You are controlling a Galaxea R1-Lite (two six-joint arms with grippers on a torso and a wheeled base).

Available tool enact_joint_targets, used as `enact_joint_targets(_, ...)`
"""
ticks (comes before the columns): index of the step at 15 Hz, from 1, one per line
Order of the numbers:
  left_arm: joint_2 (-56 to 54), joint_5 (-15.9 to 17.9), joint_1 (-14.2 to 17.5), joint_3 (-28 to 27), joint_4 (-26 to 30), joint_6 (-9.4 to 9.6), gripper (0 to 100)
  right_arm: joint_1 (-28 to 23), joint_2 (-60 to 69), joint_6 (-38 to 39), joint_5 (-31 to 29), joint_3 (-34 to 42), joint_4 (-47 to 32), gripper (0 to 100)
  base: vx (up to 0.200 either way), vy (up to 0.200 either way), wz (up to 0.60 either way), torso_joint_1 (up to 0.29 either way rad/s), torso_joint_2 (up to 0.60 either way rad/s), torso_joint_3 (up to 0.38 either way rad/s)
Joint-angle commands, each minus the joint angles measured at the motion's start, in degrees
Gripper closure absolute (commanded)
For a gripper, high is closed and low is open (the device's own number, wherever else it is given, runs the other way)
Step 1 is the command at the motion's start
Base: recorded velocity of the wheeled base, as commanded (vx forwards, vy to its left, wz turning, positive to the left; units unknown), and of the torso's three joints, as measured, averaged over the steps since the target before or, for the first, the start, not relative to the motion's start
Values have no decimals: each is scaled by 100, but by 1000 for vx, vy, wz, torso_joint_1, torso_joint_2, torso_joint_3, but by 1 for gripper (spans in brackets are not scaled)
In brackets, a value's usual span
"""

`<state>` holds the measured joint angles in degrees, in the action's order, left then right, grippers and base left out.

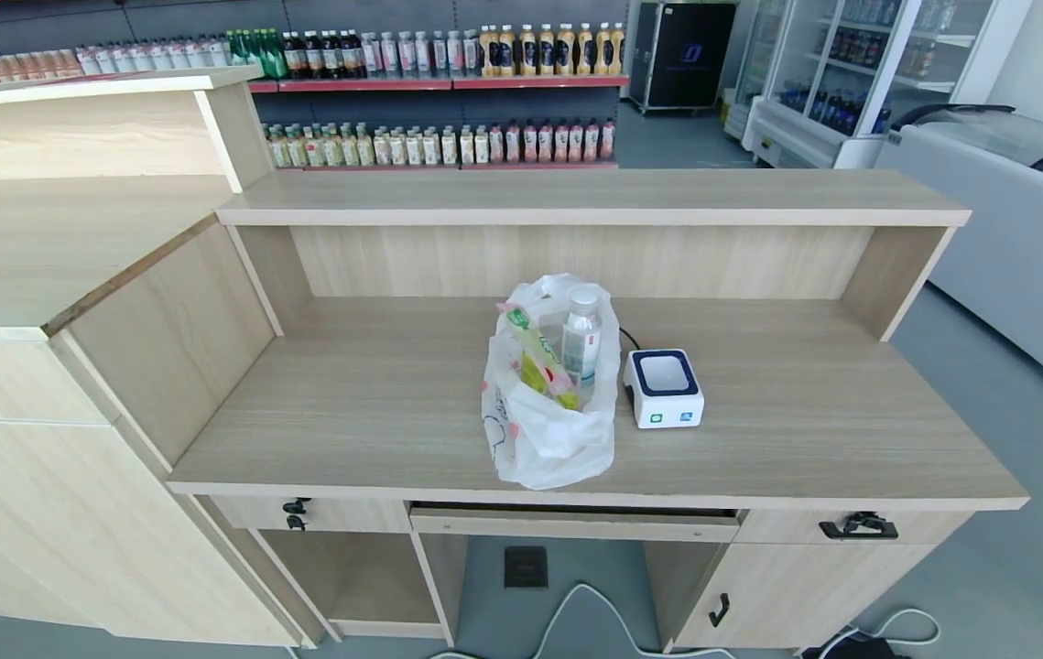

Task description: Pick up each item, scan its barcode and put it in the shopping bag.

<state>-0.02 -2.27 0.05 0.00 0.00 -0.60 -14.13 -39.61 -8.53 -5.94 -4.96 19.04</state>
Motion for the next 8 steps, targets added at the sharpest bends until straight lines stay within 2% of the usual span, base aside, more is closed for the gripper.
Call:
enact_joint_targets(1,2,-2,4,0,0,-2,0,789,3073,326,-347,496,-1605,0,0,0,0,0,0,0)
enact_joint_targets(4,2,-2,4,0,0,-2,0,745,3407,836,-312,496,-1588,0,0,0,0,0,0,0)
enact_joint_targets(8,2,-2,4,0,0,-2,0,745,3407,853,-312,496,-1588,0,0,0,0,0,0,0)
